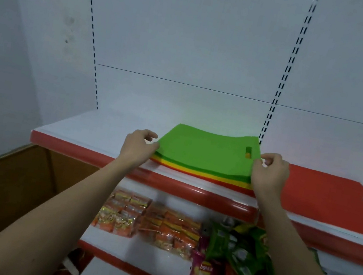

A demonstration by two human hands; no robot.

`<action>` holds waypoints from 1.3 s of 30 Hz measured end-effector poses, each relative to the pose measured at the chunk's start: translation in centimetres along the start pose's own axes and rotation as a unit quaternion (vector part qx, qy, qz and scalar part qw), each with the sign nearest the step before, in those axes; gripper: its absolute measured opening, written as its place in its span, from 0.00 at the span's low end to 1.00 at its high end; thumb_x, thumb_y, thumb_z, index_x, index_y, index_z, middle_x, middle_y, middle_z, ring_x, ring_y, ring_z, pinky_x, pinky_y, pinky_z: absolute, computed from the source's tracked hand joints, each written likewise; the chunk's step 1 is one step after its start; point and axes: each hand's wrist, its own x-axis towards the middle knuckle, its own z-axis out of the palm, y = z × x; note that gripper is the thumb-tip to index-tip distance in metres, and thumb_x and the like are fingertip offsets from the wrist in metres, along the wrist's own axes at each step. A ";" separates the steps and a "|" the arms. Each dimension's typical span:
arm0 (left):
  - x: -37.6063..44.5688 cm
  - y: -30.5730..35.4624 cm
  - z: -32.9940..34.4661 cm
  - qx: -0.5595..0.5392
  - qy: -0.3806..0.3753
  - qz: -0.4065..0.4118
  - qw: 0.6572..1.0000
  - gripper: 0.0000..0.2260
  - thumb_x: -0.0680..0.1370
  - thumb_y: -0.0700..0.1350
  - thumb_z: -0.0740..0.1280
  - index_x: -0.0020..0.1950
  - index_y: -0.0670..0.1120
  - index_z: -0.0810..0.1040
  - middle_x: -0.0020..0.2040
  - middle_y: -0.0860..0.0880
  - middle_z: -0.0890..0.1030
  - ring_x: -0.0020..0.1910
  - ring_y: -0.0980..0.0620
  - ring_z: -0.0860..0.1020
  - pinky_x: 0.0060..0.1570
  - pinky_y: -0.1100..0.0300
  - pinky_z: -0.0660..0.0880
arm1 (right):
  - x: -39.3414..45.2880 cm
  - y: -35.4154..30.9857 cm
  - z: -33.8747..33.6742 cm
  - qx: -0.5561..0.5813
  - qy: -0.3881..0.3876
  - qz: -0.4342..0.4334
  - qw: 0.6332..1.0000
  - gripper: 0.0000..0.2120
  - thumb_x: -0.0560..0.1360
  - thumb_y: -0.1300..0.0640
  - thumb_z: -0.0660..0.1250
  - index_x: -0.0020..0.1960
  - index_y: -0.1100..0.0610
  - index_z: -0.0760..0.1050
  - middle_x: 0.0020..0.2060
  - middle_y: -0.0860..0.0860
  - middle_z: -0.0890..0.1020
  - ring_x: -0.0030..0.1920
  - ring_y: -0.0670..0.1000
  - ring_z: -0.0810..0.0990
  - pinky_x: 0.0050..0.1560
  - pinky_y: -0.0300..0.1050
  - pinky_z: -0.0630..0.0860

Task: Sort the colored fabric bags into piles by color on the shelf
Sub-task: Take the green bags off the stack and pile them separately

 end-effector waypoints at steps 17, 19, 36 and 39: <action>4.3 -3.4 4.5 0.097 -0.017 0.032 0.995 0.23 0.76 0.58 0.68 0.69 0.53 0.74 0.65 0.47 0.73 0.64 0.46 0.72 0.58 0.50 0.71 | -1.1 1.8 2.5 -0.009 0.045 0.018 0.999 0.07 0.78 0.63 0.62 0.51 0.56 0.78 0.50 0.51 0.72 0.49 0.50 0.71 0.46 0.39 0.61; 4.4 -3.4 4.4 0.103 -0.021 0.031 0.994 0.25 0.75 0.60 0.68 0.70 0.53 0.73 0.65 0.47 0.72 0.65 0.46 0.71 0.59 0.49 0.71 | -1.1 2.0 2.6 -0.013 0.048 0.007 0.999 0.11 0.79 0.65 0.59 0.52 0.57 0.79 0.50 0.51 0.72 0.45 0.50 0.72 0.43 0.39 0.62; 5.1 -2.9 3.4 -0.024 -0.064 -0.045 0.997 0.14 0.64 0.58 0.77 0.36 0.50 0.80 0.55 0.43 0.78 0.65 0.40 0.70 0.60 0.51 0.71 | -0.9 2.6 2.5 -0.020 0.053 -0.066 0.996 0.13 0.78 0.65 0.64 0.59 0.57 0.81 0.50 0.55 0.76 0.50 0.54 0.69 0.47 0.36 0.57; 4.8 -1.2 2.4 0.023 -0.045 -0.053 0.997 0.10 0.70 0.51 0.78 0.41 0.49 0.80 0.51 0.46 0.72 0.68 0.42 0.64 0.63 0.50 0.68 | -0.9 1.6 2.2 -0.055 0.039 -0.070 0.995 0.12 0.78 0.63 0.64 0.57 0.56 0.81 0.48 0.52 0.76 0.52 0.56 0.72 0.46 0.37 0.55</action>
